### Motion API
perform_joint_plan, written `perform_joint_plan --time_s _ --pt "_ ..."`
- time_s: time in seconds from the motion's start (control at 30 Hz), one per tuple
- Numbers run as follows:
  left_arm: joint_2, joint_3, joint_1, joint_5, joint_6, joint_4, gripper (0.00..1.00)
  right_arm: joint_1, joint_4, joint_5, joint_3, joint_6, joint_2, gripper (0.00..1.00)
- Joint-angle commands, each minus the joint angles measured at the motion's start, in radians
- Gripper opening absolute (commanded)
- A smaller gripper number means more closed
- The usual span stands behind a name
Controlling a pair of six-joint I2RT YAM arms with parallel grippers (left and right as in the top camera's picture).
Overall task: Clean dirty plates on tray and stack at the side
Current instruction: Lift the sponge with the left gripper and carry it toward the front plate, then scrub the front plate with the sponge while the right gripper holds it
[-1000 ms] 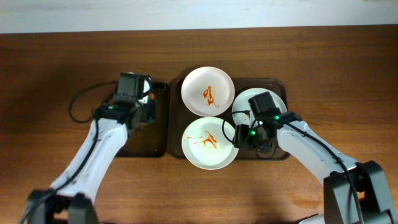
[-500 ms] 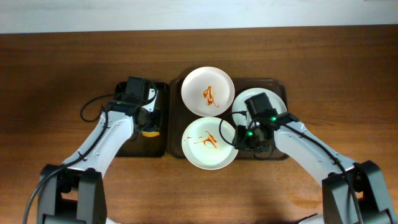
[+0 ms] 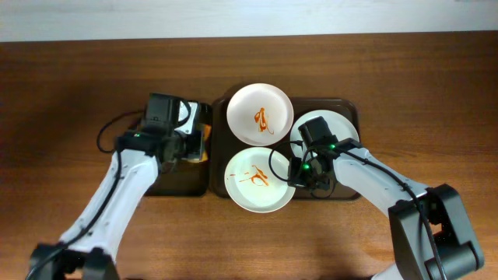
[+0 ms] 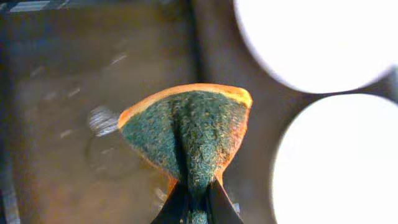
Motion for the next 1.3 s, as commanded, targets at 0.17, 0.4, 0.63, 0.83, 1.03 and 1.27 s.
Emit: perform_joint_plan --time_s 0.17,0.4,0.63,0.83,1.03,1.27 --pt "0.035 0.008 -0.109 0.389 -0.132 0.017 0.0 0.008 -0.013 0.022 0.053 -0.002 -0.014 0.04" --pt "0.262 0.008 -0.269 0.559 -0.35 0.237 0.0 0.008 -0.016 0.021 0.053 -0.002 -0.014 0.04" --pt "0.374 0.008 -0.333 0.416 -0.459 0.288 0.0 0.008 -0.016 0.021 0.053 -0.002 -0.014 0.04" --pt "0.373 0.008 -0.322 0.074 -0.458 0.161 0.0 0.008 -0.02 0.021 0.053 -0.002 -0.014 0.04" --pt "0.315 0.008 -0.23 -0.165 -0.378 0.023 0.0 0.008 -0.023 0.022 0.053 -0.002 -0.014 0.04" --pt "0.223 0.076 -0.224 -0.43 -0.264 0.003 0.0 0.008 -0.033 0.021 0.053 -0.002 -0.014 0.04"
